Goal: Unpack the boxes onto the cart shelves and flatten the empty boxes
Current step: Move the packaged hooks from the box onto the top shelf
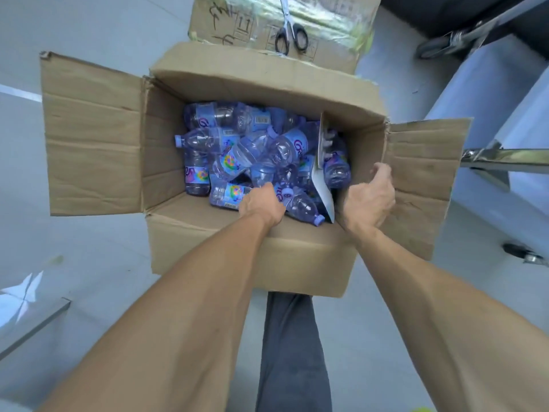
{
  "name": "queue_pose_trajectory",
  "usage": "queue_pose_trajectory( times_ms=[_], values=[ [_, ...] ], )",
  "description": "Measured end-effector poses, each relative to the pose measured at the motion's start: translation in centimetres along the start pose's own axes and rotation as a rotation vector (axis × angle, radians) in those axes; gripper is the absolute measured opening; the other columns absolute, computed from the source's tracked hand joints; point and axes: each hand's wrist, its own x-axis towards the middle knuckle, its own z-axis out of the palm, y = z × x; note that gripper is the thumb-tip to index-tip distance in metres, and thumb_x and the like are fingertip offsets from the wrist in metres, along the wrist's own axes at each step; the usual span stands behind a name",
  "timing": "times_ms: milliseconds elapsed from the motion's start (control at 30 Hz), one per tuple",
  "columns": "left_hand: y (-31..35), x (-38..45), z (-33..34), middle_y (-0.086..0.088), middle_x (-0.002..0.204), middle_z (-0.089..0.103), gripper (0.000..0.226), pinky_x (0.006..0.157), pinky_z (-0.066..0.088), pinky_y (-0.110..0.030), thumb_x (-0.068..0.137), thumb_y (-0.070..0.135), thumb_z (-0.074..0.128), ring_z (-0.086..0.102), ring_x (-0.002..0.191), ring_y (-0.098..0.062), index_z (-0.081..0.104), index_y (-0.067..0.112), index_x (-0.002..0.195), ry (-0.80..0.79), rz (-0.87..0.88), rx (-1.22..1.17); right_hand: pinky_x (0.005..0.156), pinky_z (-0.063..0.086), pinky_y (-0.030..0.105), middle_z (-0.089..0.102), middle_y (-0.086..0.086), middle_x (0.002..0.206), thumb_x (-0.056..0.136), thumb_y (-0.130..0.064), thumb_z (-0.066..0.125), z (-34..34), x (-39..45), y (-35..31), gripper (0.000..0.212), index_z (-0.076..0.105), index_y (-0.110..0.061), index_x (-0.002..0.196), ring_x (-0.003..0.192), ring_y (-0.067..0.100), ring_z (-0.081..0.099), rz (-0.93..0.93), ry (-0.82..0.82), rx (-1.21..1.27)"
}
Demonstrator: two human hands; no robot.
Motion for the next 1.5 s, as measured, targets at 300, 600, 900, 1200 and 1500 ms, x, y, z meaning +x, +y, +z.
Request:
queue_pose_trajectory(
  times_ms=[300,600,900,1200,1500],
  values=[
    [4.5,3.2,2.7,-0.016,0.117,0.065,0.032,0.076,0.046,-0.035,0.091,0.022,0.053,0.061,0.102,-0.034,0.062,0.004,0.115,-0.043,-0.09,-0.353,0.087,0.036,0.027,0.063,0.017,0.123,0.095,-0.016,0.05,5.1,4.2,0.1,0.031,0.06,-0.004,0.121,0.114,0.034,0.056,0.125,-0.518,0.005],
    [6.1,6.8,8.0,-0.004,0.088,0.07,0.027,0.074,0.054,-0.032,0.083,0.042,0.072,0.067,0.082,-0.025,0.064,0.016,0.088,-0.158,-0.101,-0.764,0.104,0.043,0.039,0.064,0.012,0.126,0.101,-0.029,0.042,11.6,7.1,-0.7,0.036,0.065,-0.012,0.124,0.117,0.031,0.058,0.231,-0.542,0.269],
    [2.4,4.9,5.2,-0.008,0.072,0.065,0.009,0.061,0.053,-0.035,0.071,0.014,0.06,0.063,0.073,-0.032,0.06,0.007,0.066,0.127,-0.246,-0.86,0.094,0.053,0.041,0.071,0.011,0.111,0.081,-0.065,0.056,12.4,7.6,-1.1,0.059,0.072,-0.015,0.107,0.1,0.033,0.067,0.317,-0.576,0.241],
    [-9.9,4.1,-3.7,-0.019,0.099,0.063,0.036,0.071,0.04,-0.039,0.082,0.029,0.05,0.059,0.087,-0.038,0.062,-0.001,0.096,0.839,-0.276,-0.483,0.104,0.046,0.03,0.053,0.003,0.14,0.088,-0.05,0.065,14.6,7.4,-3.5,0.062,0.046,-0.021,0.14,0.127,0.021,0.053,0.431,-0.505,0.259],
    [-7.2,3.7,0.2,0.0,0.127,0.061,0.046,0.089,0.048,-0.039,0.093,0.039,0.042,0.061,0.101,-0.023,0.052,0.025,0.136,0.218,0.514,-0.116,0.057,0.052,0.023,0.075,0.007,0.105,0.08,-0.028,0.063,13.6,6.8,-3.3,0.039,0.069,-0.012,0.115,0.073,0.018,0.068,0.658,-0.392,0.445]
  ],
)
